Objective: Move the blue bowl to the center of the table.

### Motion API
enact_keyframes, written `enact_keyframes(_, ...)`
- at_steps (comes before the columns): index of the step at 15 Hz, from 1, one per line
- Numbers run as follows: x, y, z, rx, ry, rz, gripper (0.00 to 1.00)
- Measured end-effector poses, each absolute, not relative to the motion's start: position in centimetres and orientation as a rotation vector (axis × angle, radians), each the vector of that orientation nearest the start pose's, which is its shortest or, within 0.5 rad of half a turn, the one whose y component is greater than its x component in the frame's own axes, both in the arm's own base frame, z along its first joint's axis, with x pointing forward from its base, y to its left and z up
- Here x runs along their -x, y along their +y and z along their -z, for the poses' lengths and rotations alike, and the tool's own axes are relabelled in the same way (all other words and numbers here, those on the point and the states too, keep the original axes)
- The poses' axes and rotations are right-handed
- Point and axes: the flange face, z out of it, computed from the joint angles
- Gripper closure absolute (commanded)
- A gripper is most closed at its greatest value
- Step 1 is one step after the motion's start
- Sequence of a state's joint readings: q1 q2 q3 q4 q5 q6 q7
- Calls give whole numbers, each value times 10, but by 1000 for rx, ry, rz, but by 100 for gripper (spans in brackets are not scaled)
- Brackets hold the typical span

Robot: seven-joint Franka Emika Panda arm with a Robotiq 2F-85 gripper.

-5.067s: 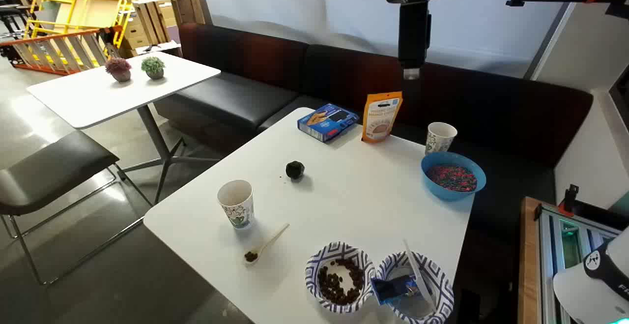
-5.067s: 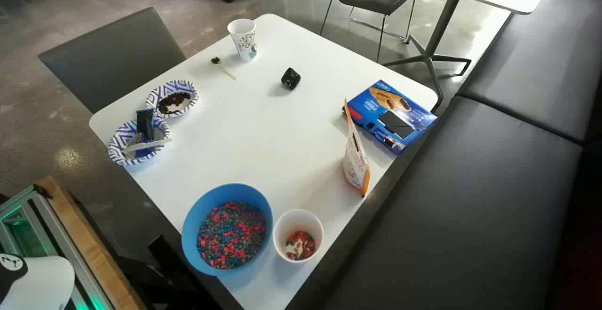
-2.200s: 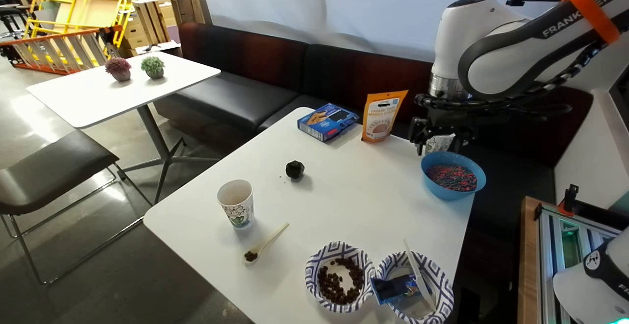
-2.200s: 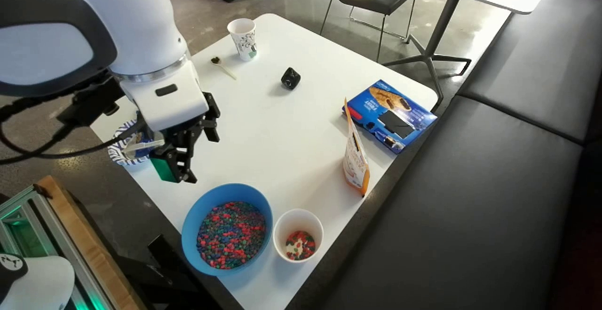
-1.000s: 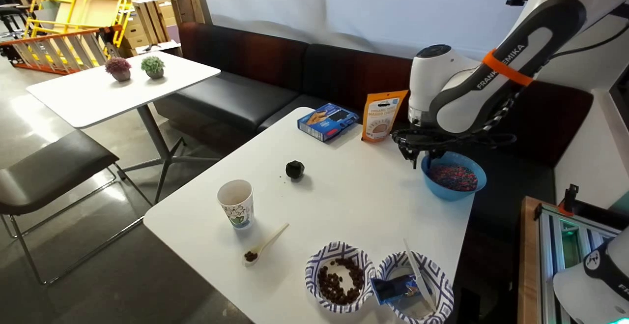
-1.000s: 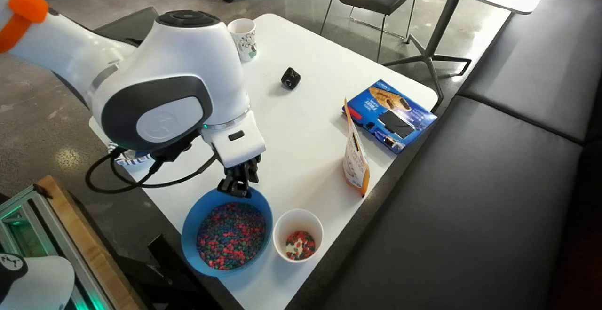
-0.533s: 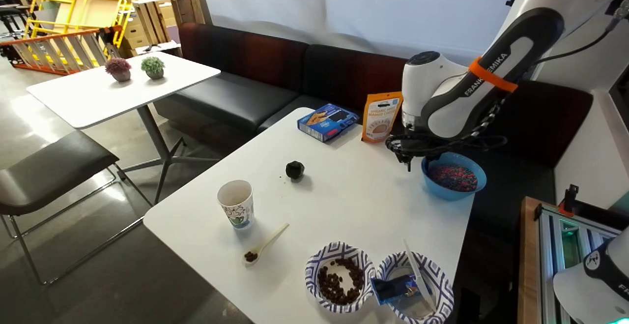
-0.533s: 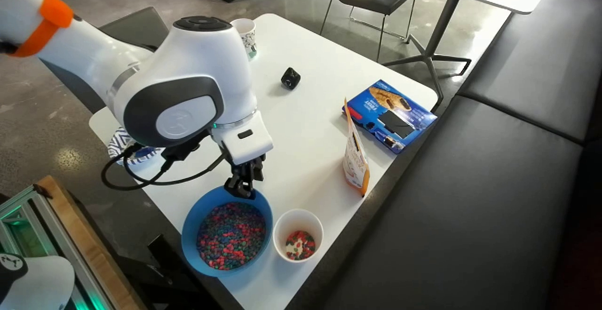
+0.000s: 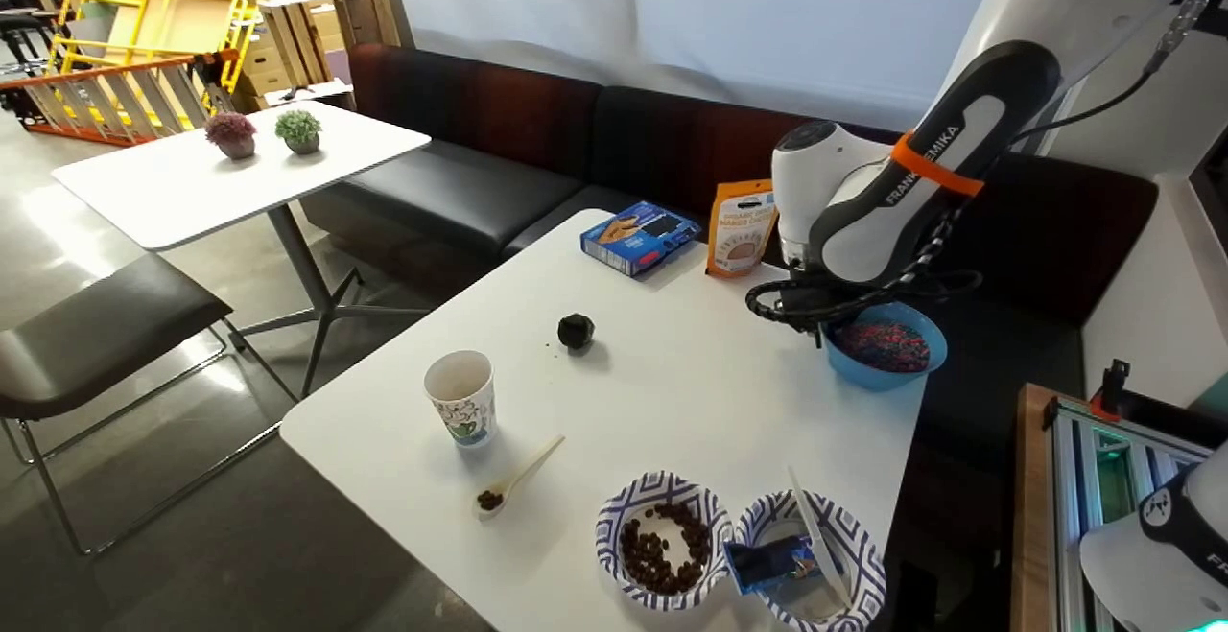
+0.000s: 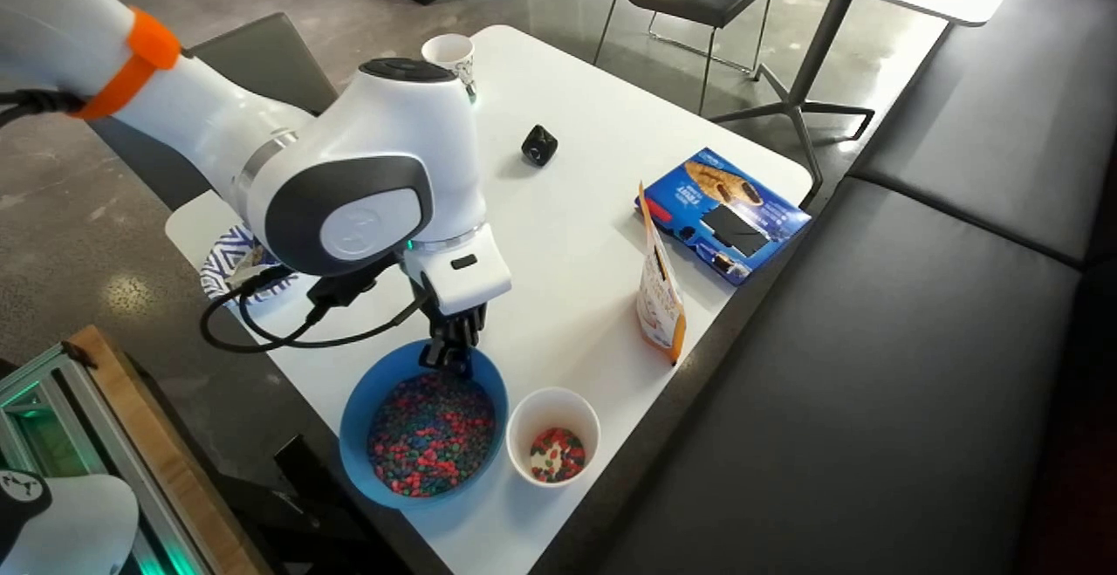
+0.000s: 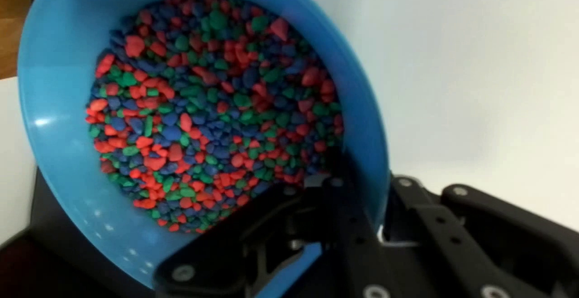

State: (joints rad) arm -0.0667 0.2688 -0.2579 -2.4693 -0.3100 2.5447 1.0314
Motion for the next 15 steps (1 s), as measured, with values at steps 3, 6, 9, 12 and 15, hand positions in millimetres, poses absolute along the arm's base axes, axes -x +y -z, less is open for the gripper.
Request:
enact_keyframes(3, -436, -141, -179, 2931, 1781, -221, 99)
enact_keyframes(6, -445, -134, -187, 2941, 1791, -218, 99)
enact_keyframes(9, -462, -120, -196, 2959, 1770, -150, 99)
enact_keyframes(12, -483, -95, -208, 3032, 1706, -42, 99)
enact_keyframes(15, -505, -65, -220, 3144, 1608, 39, 99)
